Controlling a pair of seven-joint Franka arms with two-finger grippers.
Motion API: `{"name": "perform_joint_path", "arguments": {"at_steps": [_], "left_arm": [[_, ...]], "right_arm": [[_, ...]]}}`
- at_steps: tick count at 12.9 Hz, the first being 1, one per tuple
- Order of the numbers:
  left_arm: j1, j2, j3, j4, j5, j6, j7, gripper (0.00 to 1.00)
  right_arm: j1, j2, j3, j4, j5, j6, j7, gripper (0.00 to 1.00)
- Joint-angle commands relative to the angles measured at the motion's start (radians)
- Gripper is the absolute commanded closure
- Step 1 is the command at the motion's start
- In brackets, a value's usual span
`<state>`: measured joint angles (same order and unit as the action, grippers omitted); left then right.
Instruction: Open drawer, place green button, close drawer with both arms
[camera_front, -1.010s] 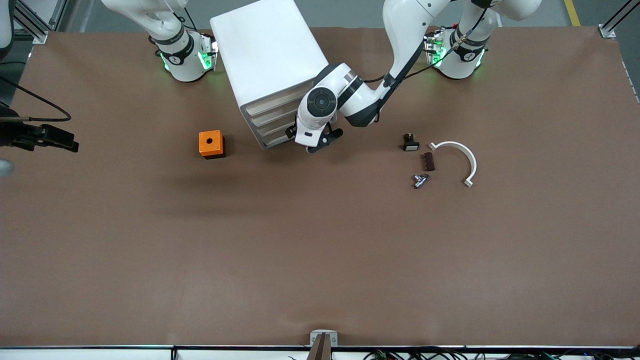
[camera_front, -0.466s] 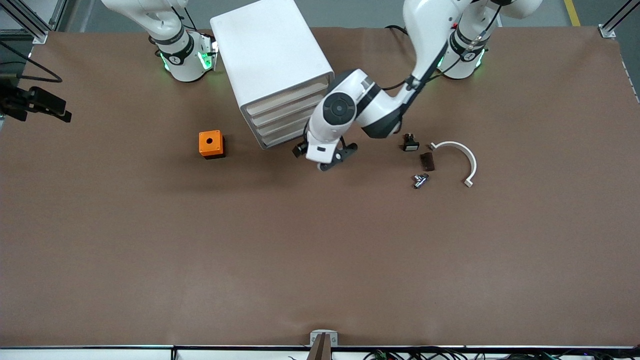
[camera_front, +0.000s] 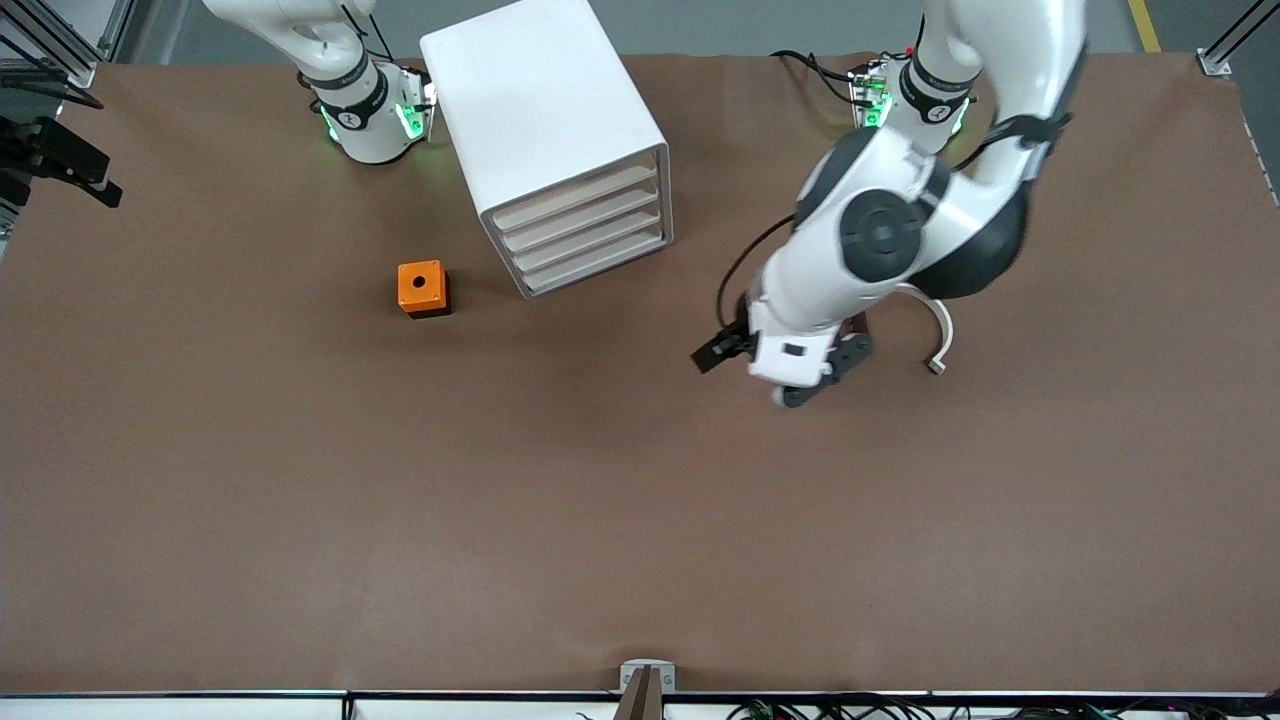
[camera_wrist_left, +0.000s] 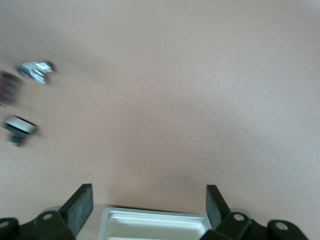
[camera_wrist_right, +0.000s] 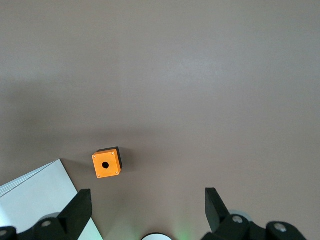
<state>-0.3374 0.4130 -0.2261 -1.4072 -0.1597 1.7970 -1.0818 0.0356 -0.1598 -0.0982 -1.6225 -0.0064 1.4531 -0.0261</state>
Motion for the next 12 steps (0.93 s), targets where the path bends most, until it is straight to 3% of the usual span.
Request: {"name": "perform_joint_path", "arguments": {"at_steps": [1,5,8,9,12], "left_arm": [[0.093,-0.115,-0.007,-0.024,0.016,-0.149,0.168,0.01],[0.263,-0.207,-0.005,-0.030,0.016,-0.347,0.481,0.01],[0.382,-0.285,-0.004,-0.068,0.022,-0.412,0.731,0.01],[0.389,-0.322,0.010,-0.102,0.047,-0.412,0.805,0.01],[0.371,-0.428,0.141,-0.212,0.075,-0.404,0.974,0.01]], "right_arm": [[-0.003,-0.020,0.011,-0.034,-0.006,0.010,-0.014,0.00],[-0.006,-0.015,0.011,-0.039,-0.004,0.012,-0.012,0.00],[-0.006,-0.012,0.009,-0.040,-0.004,0.013,-0.014,0.00],[-0.008,-0.012,0.009,-0.040,-0.004,0.013,-0.014,0.00],[-0.009,-0.014,0.008,-0.039,-0.004,0.024,-0.015,0.00]]}}
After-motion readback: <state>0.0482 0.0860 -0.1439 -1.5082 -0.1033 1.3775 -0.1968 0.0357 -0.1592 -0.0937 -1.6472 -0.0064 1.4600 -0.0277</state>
